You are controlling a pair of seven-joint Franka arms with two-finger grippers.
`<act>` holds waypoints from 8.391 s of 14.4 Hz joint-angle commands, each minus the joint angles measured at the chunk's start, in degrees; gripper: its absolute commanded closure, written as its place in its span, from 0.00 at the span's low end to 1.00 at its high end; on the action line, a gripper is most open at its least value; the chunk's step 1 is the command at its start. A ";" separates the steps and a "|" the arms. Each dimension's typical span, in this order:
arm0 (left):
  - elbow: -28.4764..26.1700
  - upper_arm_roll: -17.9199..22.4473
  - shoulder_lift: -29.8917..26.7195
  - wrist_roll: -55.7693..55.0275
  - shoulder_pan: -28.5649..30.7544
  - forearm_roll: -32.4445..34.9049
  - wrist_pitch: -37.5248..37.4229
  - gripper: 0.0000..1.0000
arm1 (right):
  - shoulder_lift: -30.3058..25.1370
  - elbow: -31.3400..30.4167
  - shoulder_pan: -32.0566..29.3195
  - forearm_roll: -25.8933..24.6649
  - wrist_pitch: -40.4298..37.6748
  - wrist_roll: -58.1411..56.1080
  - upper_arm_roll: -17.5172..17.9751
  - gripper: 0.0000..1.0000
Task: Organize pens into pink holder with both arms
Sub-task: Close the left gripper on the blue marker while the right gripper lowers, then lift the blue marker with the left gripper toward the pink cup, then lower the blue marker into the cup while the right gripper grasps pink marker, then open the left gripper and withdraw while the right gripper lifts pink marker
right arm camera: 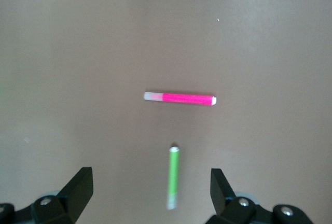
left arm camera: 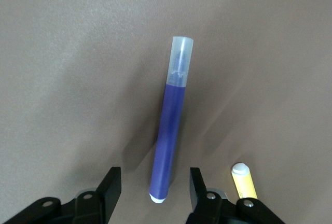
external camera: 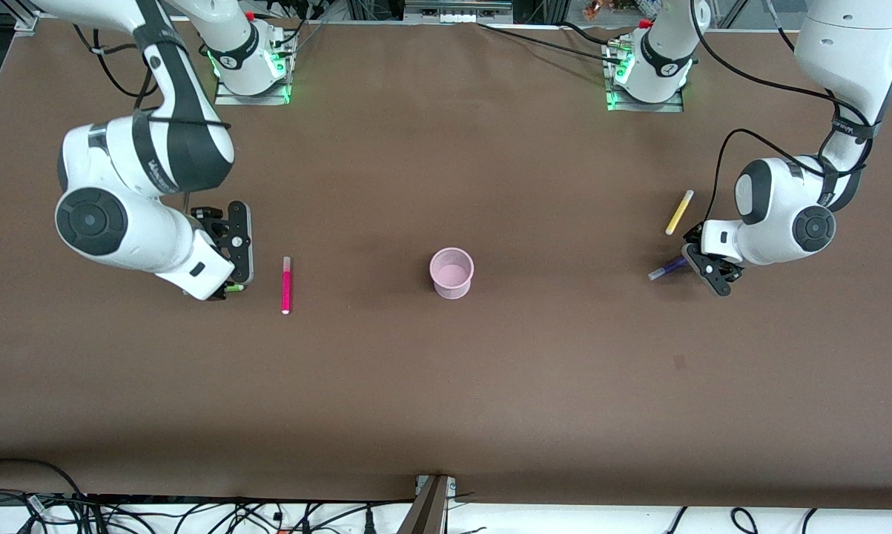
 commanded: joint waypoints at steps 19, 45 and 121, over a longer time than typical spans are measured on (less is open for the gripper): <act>0.04 0.06 1.01 1.57 0.83 2.89 2.03 0.90 | 15.50 5.95 -0.92 -2.47 16.83 -31.42 -0.09 0.00; 28.61 -30.97 -11.22 -58.70 -5.39 2.62 -42.89 1.00 | 2.34 -13.97 -0.57 7.20 18.66 14.93 -0.53 0.00; 61.92 -12.51 6.21 -83.86 -30.04 15.10 -50.52 0.00 | -16.50 -17.08 2.77 9.40 21.20 64.73 -2.04 1.00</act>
